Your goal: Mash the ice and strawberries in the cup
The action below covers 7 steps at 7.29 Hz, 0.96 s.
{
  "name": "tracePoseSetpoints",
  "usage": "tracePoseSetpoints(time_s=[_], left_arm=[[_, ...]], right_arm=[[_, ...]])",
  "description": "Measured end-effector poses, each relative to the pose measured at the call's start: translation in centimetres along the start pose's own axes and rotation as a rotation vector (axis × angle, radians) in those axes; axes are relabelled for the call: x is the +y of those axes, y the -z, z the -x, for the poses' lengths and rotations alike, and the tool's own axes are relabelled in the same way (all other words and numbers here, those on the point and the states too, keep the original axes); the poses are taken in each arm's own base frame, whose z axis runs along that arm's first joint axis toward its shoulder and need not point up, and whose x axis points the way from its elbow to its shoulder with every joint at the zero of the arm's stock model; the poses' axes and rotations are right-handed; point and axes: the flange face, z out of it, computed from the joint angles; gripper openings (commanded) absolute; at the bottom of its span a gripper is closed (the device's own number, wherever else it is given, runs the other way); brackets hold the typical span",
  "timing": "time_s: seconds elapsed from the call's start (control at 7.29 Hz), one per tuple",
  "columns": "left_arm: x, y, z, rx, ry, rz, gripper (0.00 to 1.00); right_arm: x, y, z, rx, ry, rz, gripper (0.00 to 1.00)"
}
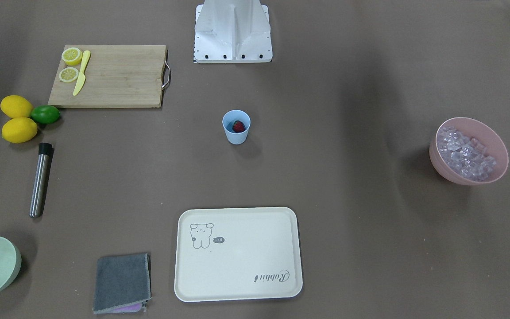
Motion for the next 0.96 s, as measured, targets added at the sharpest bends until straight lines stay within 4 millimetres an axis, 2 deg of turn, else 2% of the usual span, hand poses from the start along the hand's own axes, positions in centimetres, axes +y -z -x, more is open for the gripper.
tracePoseSetpoints(time_s=[0.96], left_arm=[[0.7,-1.8,1.6,0.007,0.034,0.034,0.97]], right_arm=[[-0.1,-0.5,0.2,0.007,0.023,0.012,1.00]])
